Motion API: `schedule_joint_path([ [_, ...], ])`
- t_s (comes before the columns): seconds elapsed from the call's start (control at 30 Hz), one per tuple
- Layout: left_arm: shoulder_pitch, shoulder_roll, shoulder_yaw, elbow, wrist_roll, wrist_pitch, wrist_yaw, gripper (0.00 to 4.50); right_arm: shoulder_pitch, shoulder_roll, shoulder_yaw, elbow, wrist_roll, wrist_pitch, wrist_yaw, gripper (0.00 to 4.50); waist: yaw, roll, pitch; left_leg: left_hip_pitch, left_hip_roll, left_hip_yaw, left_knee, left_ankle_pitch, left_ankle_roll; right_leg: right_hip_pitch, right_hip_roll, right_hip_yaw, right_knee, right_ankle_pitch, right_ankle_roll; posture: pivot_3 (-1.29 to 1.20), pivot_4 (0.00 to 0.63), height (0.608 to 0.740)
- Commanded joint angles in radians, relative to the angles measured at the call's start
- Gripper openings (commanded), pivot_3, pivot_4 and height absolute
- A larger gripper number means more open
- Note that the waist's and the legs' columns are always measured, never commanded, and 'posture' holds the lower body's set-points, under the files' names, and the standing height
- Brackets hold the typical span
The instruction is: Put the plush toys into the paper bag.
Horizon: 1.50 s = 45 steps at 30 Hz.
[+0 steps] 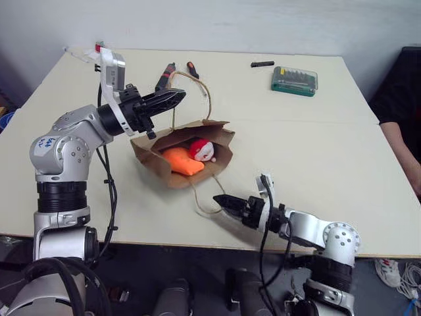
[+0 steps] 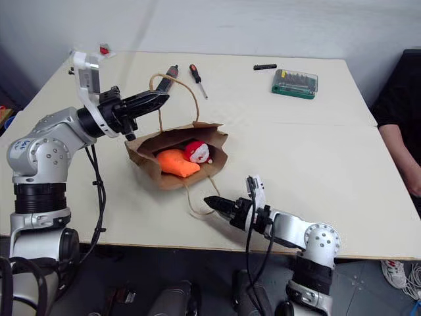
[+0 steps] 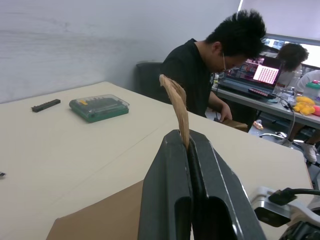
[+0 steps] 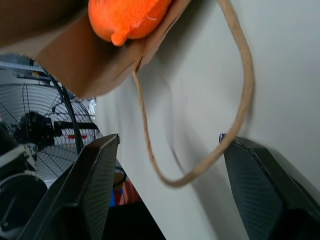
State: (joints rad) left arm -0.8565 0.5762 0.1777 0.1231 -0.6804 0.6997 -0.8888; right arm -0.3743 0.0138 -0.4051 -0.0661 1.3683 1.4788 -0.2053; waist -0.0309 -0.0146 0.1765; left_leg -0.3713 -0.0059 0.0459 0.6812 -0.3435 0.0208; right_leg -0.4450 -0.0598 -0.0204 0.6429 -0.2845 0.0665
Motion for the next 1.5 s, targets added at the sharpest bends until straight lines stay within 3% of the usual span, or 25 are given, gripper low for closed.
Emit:
schedule_joint_path([
  [0.03,-0.024,0.007,0.011,-0.044,-0.011,-0.001,-0.001,0.0,-0.032,-0.018,0.027,-0.004,0.017,-0.045,-0.003,1.94,-0.001,0.0,0.0,0.0,0.0,0.0,0.0,0.0,0.0,0.0,0.0,0.0,0.0,0.0,0.0,0.0,0.15,0.74],
  [0.2,-0.014,0.006,0.014,-0.047,-0.008,-0.007,0.001,0.0,-0.025,-0.115,0.098,-0.094,-0.021,-0.091,0.12,0.16,0.001,0.0,0.0,-0.001,0.0,0.0,0.0,0.0,0.001,-0.001,0.0,0.0,-0.001,0.0,0.0,0.0,0.15,0.74],
  [0.23,-0.013,0.005,0.013,-0.047,-0.007,-0.008,0.001,0.0,-0.025,-0.132,0.106,-0.107,-0.023,-0.103,0.138,0.03,0.002,0.0,0.0,-0.001,0.0,0.0,0.0,-0.001,0.001,-0.001,0.0,0.0,-0.001,0.0,0.0,0.0,0.15,0.74],
  [0.47,-0.024,-0.011,0.025,-0.025,0.004,-0.041,0.018,0.0,-0.17,-0.379,0.012,-0.218,0.048,-0.199,0.191,0.03,0.004,0.0,0.0,-0.002,0.0,0.0,0.0,-0.001,0.001,-0.001,0.0,0.0,-0.002,0.0,0.0,0.0,0.15,0.74],
  [0.63,-0.064,-0.106,0.046,0.001,-0.024,-0.055,0.096,0.0,-0.348,-0.553,0.0,-0.181,-0.014,-0.269,0.216,0.03,0.006,0.0,0.0,-0.003,0.0,0.0,0.0,-0.001,0.001,-0.001,0.0,-0.001,-0.003,0.0,0.0,0.0,0.15,0.74],
  [0.8,-0.055,-0.184,-0.022,0.0,0.044,-0.12,0.099,0.0,-0.451,-0.605,0.11,-0.218,-0.117,-0.317,0.287,0.03,0.003,0.0,0.0,-0.003,0.0,0.0,0.0,-0.001,0.001,-0.001,0.001,-0.001,-0.004,0.0,0.001,0.0,0.15,0.74],
  [1.03,-0.028,-0.22,-0.015,-0.019,0.034,-0.112,0.135,0.0,-0.386,-0.614,0.256,-0.295,-0.362,-0.476,0.409,0.03,0.007,0.0,0.0,-0.003,0.0,0.0,0.0,-0.001,0.001,-0.001,0.001,-0.001,-0.005,0.001,0.001,0.0,0.15,0.74],
  [1.1,-0.011,-0.207,-0.003,-0.038,0.02,-0.095,0.139,0.0,-0.365,-0.603,0.254,-0.312,-0.378,-0.498,0.428,0.42,0.005,0.0,0.0,-0.003,0.0,0.0,0.0,-0.001,0.001,-0.001,0.001,-0.001,-0.005,0.001,0.001,0.0,0.15,0.74],
  [1.2,0.02,-0.174,0.026,-0.069,-0.001,-0.061,0.146,0.61,-0.341,-0.591,0.216,-0.333,-0.329,-0.487,0.442,1.26,0.004,0.0,0.0,-0.003,0.0,0.0,0.0,-0.001,0.001,-0.001,0.001,-0.001,-0.005,0.001,0.001,0.0,0.15,0.74],
  [1.5,0.111,-0.066,0.132,-0.276,-0.151,0.089,0.173,3.41,-0.29,-0.684,0.115,-0.377,-0.172,-0.412,0.513,4.38,0.007,0.0,0.0,-0.003,0.0,0.0,-0.001,-0.001,0.002,-0.001,0.0,-0.001,-0.007,0.001,0.001,0.0,0.15,0.74],
])
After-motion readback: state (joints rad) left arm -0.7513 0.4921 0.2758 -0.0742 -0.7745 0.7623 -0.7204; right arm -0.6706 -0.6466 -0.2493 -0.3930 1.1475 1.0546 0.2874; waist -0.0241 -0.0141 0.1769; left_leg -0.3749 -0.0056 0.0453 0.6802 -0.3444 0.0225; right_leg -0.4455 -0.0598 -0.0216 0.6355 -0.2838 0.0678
